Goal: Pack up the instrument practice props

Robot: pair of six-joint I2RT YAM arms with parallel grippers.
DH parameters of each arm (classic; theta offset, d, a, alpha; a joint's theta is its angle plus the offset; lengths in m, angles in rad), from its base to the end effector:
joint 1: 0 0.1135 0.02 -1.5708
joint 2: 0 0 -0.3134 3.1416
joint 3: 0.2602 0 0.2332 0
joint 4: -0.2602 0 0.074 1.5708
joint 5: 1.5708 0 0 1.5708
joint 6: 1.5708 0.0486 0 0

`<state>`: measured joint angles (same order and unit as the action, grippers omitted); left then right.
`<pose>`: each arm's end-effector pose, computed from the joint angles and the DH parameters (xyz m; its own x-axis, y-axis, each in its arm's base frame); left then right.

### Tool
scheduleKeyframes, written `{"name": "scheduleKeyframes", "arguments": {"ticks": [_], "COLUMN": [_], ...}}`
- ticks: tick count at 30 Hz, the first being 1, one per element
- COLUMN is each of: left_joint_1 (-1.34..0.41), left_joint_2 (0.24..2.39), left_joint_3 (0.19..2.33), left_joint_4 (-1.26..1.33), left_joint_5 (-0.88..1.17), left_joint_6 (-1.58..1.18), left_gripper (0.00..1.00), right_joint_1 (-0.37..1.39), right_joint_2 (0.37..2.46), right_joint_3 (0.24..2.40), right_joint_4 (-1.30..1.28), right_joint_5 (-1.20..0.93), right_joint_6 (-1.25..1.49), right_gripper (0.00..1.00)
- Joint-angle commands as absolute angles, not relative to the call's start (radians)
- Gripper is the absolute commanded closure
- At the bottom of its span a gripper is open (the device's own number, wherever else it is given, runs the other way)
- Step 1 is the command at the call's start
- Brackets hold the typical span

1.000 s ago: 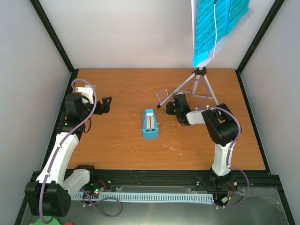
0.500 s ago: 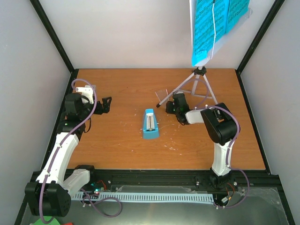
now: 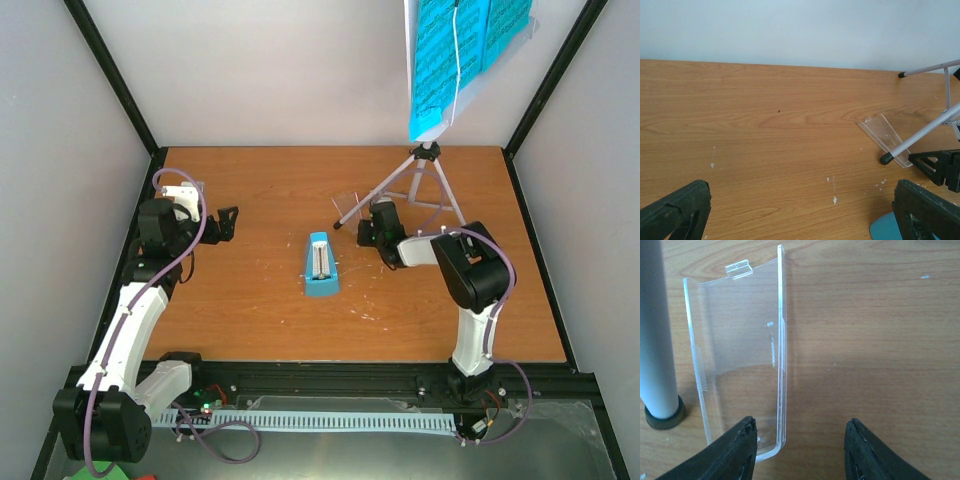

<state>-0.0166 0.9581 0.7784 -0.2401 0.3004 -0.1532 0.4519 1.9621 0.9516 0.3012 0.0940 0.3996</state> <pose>0.1819 -0.0174 0.3396 -0.4464 -0.1384 -0.8841 0.2205 0.9405 -0.2585 0.3645 0.1719 0.1645 -0.6840 0.0986 -0.7228 -0.1135 0.9644 0.2389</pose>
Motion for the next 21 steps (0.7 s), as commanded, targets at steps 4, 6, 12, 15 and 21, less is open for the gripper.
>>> {"name": "scheduleKeyframes", "arguments": {"ticks": [4,6,12,15,21], "left_joint_1": [-0.011,-0.011,-0.011,-0.011,-0.012], "left_joint_2": [0.944,0.943,0.938,0.938,0.937], "left_joint_3": [0.780,0.780,0.778,0.778,0.778], "left_joint_4": [-0.220,-0.220,-0.220,-0.219,-0.218], "left_joint_5": [0.307,0.307,0.301,0.302,0.308], "left_joint_6": [-0.127,-0.127,-0.125,-0.126,-0.126], "left_gripper": [0.01,0.01,0.01,0.01,0.01], "right_joint_1": [0.451,0.452,0.452,0.451,0.451], "right_joint_2": [1.904,1.883,1.756,1.687,1.621], "right_joint_3": [0.852,0.829,0.726,0.677,0.692], "right_joint_4": [0.171,0.161,0.125,0.097,0.044], "right_joint_5": [0.096,0.093,0.081,0.083,0.054], "right_joint_6": [0.358,0.353,0.351,0.340,0.306], "right_gripper": [0.52,0.52,0.52,0.52,0.52]}}
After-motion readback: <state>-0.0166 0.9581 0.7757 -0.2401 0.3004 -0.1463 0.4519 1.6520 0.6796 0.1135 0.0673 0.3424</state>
